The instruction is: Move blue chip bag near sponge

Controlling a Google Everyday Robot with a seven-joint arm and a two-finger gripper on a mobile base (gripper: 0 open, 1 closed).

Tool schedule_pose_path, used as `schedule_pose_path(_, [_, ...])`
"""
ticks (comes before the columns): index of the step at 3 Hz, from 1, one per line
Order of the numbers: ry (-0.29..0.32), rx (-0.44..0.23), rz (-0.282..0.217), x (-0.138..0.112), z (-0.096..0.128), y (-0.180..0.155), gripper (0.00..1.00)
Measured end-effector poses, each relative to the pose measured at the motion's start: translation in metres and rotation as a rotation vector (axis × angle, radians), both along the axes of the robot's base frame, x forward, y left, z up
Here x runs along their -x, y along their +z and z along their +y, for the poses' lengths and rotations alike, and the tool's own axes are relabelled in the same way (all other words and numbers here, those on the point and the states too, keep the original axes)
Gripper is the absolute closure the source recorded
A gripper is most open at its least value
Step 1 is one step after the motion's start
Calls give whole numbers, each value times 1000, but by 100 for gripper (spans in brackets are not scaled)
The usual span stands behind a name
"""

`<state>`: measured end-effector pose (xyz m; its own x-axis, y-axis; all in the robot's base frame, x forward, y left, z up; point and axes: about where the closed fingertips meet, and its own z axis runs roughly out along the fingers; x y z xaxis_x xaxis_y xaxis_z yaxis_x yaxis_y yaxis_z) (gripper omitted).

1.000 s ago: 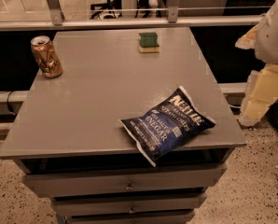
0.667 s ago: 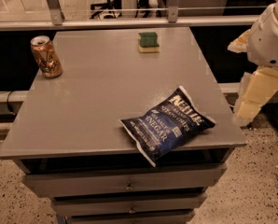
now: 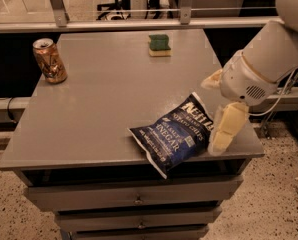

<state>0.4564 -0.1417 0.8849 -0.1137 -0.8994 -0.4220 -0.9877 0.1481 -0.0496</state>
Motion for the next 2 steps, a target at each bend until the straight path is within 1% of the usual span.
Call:
schedule_pose_path(1, [19,-62,53,5,21,-22,3])
schedule_pose_path(2, [15,-84,72,5,26,-32,26])
